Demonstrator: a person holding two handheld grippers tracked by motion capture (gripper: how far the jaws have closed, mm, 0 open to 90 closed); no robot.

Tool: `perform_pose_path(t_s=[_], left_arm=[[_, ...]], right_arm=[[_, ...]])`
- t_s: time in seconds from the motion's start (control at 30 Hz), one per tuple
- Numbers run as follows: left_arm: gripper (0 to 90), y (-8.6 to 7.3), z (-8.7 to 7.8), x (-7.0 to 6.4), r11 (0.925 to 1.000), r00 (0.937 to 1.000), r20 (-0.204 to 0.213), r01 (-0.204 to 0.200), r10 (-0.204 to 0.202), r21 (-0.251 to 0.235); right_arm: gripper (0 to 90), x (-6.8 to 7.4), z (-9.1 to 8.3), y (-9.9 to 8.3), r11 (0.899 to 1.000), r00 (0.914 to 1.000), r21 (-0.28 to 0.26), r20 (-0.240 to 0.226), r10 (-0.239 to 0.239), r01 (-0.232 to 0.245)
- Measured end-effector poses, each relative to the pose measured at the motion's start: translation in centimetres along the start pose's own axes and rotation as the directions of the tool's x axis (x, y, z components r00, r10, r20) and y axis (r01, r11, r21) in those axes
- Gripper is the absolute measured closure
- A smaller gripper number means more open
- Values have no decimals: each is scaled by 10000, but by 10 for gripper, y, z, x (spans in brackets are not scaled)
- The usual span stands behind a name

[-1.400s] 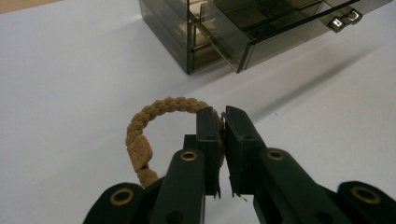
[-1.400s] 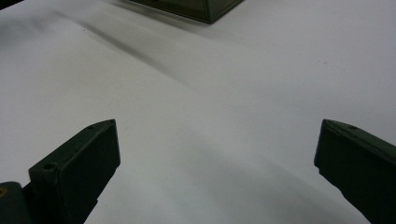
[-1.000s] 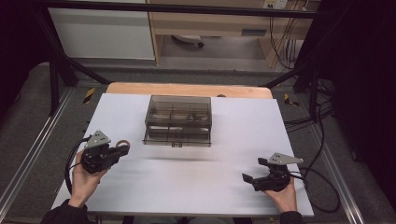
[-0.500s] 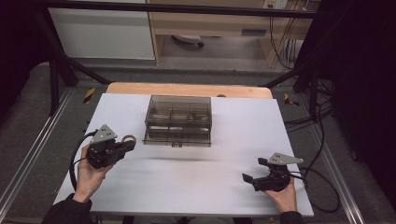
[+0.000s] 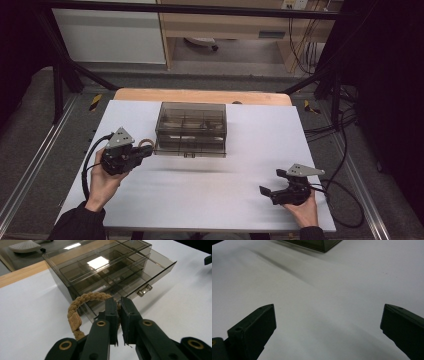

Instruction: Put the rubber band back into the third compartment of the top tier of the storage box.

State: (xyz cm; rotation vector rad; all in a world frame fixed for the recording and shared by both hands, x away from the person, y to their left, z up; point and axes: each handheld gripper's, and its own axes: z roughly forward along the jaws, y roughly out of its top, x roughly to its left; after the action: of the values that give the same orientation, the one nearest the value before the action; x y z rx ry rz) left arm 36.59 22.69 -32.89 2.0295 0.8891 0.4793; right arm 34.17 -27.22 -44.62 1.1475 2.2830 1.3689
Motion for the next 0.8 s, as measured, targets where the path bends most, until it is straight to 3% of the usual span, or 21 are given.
perform_pose_path(t_s=[0.8], left_arm=[[843, 29, 27, -22, 9989, 9980, 428, -461, 458, 74]], right_arm=[[8, 0, 0, 0, 10000, 10000, 35, 25, 4, -4]])
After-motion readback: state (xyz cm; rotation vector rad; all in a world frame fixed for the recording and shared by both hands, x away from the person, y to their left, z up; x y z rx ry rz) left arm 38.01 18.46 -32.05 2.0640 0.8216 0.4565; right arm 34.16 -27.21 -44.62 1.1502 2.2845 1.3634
